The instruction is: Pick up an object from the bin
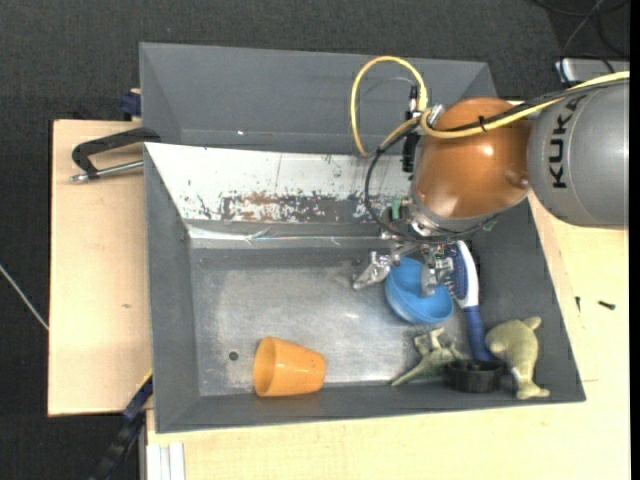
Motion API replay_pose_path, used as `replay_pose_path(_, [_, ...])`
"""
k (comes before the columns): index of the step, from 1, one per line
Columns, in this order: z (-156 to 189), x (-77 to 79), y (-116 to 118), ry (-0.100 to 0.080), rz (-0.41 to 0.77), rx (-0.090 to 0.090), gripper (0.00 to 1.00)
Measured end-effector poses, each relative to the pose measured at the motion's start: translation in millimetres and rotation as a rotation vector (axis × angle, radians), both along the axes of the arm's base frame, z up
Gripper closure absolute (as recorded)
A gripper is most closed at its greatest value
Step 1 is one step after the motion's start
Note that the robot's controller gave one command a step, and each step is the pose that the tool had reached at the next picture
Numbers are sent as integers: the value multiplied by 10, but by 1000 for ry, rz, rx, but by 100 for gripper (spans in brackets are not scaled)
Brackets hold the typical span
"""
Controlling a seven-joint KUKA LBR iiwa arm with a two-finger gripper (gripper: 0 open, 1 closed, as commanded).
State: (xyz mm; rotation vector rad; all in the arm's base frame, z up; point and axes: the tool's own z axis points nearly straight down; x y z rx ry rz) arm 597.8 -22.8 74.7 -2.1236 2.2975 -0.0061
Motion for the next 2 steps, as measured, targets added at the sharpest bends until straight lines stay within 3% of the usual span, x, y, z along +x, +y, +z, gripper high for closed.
replay_pose_path(1, [74, 50, 16, -12, 1, 0, 100])
replay_pose_path(2, [1468, 58, -173, -3, 8, -5, 100])
